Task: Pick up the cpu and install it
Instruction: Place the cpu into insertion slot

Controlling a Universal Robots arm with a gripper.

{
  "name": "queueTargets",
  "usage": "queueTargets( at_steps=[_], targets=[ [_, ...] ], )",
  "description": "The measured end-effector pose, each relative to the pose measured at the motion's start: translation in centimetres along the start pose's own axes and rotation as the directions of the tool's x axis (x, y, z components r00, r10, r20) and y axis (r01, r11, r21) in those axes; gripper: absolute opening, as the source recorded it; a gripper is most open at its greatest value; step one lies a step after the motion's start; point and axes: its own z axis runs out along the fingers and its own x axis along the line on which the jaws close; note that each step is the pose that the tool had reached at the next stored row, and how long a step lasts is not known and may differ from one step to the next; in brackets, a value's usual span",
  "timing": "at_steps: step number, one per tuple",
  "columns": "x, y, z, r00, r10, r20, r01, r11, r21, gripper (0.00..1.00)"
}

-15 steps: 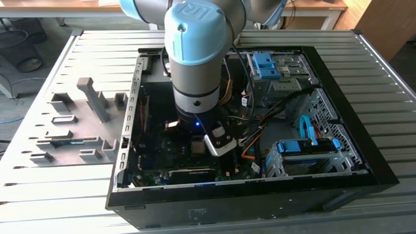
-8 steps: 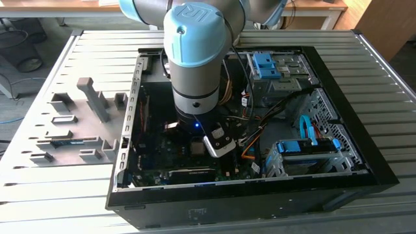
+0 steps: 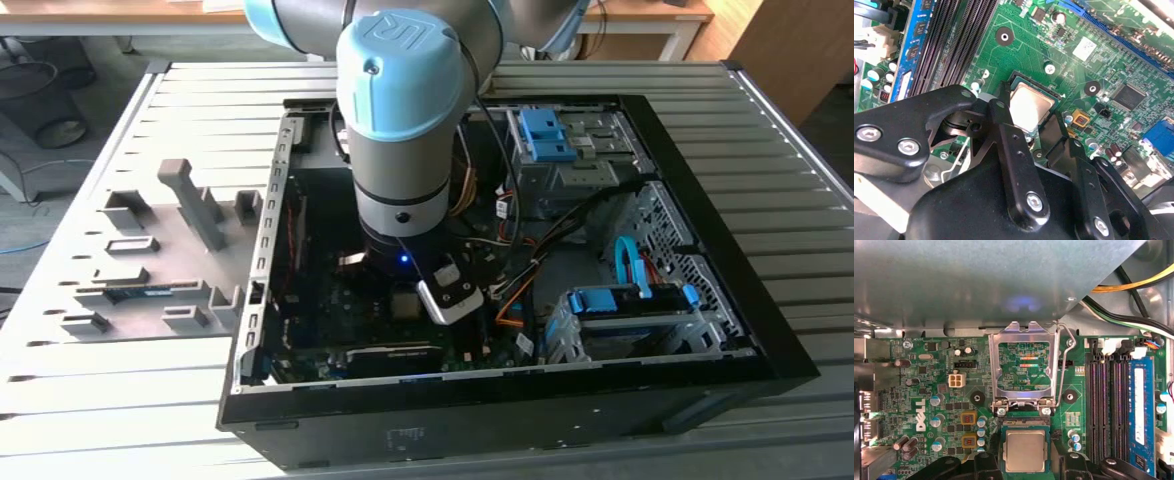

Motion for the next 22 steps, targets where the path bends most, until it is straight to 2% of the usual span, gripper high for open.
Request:
queueTargets(
  at_steps=[6,7,20,22],
  targets=[
    [0.0,0.01,0.03,1.0,0.0,0.0002,0.0,1.0,-0.0006,0.48],
    [0.0,0.01,0.03,1.0,0.0,0.0002,0.0,1.0,-0.0006,0.55],
    [-0.01,0.01,-0.31,1.0,0.0,0.0002,0.0,1.0,-0.0006,0.55],
    [-0.04,0.01,-0.3,1.0,0.0,-0.0007,0.0,1.0,0.0027,0.55]
  ],
)
